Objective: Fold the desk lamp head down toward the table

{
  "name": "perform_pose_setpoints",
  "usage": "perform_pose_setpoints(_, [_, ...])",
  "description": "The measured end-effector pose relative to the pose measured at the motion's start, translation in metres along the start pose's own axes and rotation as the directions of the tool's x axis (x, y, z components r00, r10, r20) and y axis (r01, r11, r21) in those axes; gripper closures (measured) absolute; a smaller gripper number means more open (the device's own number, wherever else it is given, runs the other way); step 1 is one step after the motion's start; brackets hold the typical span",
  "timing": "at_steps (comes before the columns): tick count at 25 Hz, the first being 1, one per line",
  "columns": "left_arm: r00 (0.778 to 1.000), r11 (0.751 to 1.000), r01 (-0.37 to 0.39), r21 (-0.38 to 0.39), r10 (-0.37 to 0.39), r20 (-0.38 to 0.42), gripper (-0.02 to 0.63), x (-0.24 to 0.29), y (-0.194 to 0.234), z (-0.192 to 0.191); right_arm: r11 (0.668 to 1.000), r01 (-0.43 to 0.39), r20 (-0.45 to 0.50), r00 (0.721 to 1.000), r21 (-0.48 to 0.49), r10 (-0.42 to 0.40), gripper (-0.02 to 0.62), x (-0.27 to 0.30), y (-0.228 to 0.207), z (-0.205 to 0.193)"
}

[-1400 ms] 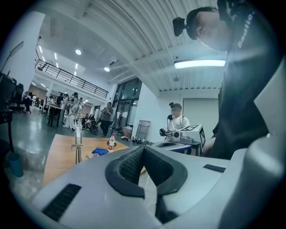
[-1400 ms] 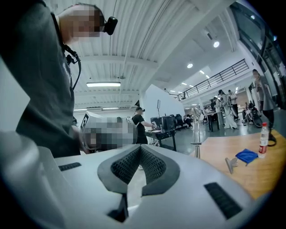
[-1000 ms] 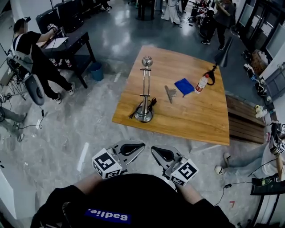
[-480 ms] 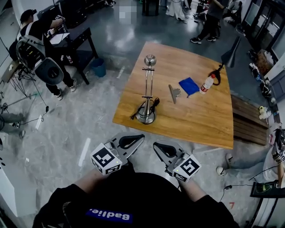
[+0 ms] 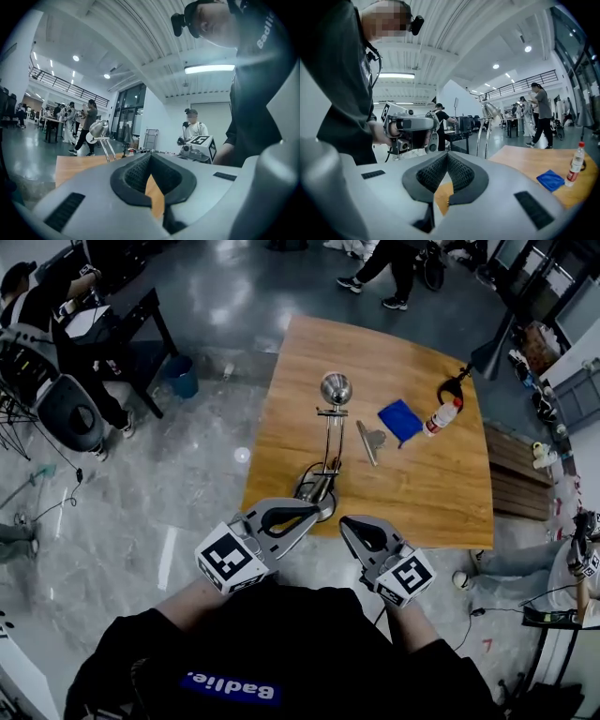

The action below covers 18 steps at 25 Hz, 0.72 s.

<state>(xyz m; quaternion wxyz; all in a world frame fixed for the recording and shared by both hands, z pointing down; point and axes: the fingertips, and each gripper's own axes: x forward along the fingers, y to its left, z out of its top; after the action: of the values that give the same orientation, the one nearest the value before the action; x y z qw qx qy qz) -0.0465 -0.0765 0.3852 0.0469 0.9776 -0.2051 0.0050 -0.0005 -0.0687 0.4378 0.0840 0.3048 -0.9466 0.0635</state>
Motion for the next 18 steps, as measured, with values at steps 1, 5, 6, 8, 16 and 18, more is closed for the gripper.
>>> perform_pose_setpoints(1, [1.0,1.0,0.01,-0.001,-0.01,-0.003,0.598,0.003,0.008,0.0,1.0,0.008,-0.002,1.0,0.001,-0.008,0.589,0.007,-0.007,0.0])
perform_pose_setpoints(5, [1.0,1.0,0.017,-0.011,-0.017,-0.009,0.598,0.018,0.031,-0.002,1.0,0.002,-0.019,1.0,0.021,-0.002,0.589,0.026,-0.026,-0.006])
perform_pose_setpoints(6, [1.0,1.0,0.01,-0.011,-0.01,-0.012,0.598,0.021,0.036,-0.003,1.0,-0.007,-0.024,1.0,0.02,0.007,0.589,0.03,-0.031,-0.008])
perform_pose_setpoints(8, [1.0,1.0,-0.013,-0.023,0.012,-0.013,0.598,0.031,0.045,-0.004,1.0,-0.028,-0.044,0.999,0.013,0.028,0.589,0.034,-0.042,-0.016])
perform_pose_setpoints(16, [0.988,0.987,-0.152,-0.047,0.15,-0.044,0.598,0.055,0.088,-0.007,0.991,-0.121,-0.08,0.99,-0.049,0.117,0.588,0.051,-0.078,-0.036])
perform_pose_setpoints(18, [0.981,0.98,-0.188,-0.059,0.185,-0.055,0.597,0.056,0.098,-0.01,0.991,-0.127,-0.088,0.989,-0.051,0.122,0.583,0.056,-0.083,-0.041])
